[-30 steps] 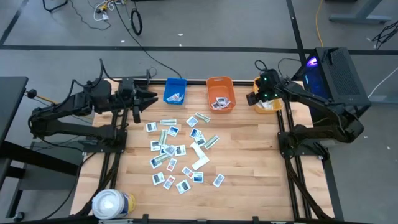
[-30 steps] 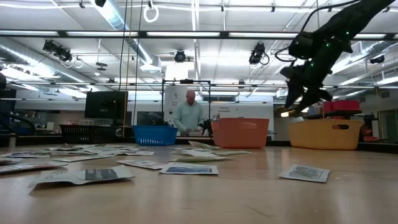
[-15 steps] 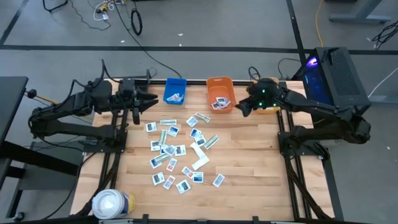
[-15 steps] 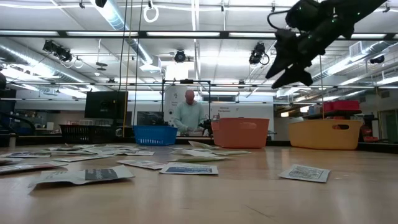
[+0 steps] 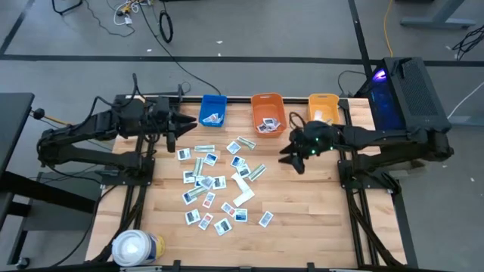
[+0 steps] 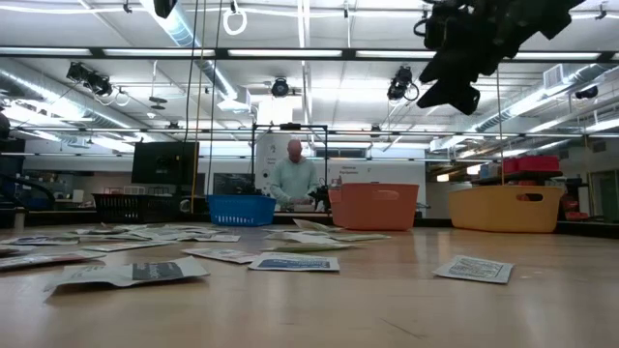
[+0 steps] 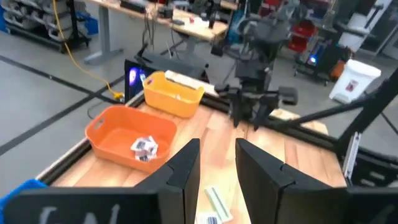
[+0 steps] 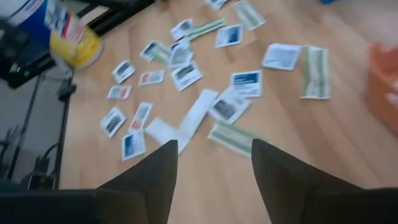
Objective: Pick & Place First Aid Supplies
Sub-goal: Put the ointment pack into the blue bin
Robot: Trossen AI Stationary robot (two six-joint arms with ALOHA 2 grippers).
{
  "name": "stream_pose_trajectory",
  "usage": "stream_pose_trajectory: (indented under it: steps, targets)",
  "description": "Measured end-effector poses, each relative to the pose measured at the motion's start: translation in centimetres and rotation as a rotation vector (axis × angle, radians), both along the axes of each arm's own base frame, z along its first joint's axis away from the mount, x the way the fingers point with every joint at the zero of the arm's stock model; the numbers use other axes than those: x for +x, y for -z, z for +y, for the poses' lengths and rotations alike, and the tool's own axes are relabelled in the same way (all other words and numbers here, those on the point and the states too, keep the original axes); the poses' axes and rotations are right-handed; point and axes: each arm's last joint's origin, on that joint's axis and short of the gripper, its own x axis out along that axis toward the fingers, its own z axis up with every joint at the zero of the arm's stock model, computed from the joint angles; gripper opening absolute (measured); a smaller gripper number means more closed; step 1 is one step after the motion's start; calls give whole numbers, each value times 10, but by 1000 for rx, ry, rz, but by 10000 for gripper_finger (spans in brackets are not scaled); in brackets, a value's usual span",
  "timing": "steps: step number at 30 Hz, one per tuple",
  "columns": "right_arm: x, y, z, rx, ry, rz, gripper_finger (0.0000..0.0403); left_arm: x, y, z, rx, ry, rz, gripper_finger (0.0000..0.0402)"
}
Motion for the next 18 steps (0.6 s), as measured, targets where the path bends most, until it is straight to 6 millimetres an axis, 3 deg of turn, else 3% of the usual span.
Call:
stream_pose_trajectory:
  steps: [12,18]
  targets:
    - [15,18,33,-26,-120,82,208,11,16,-5,-43,163,89,106]
    - [25,28,40,-27,-147,101,208,20,46,-11,-33,175,44,106]
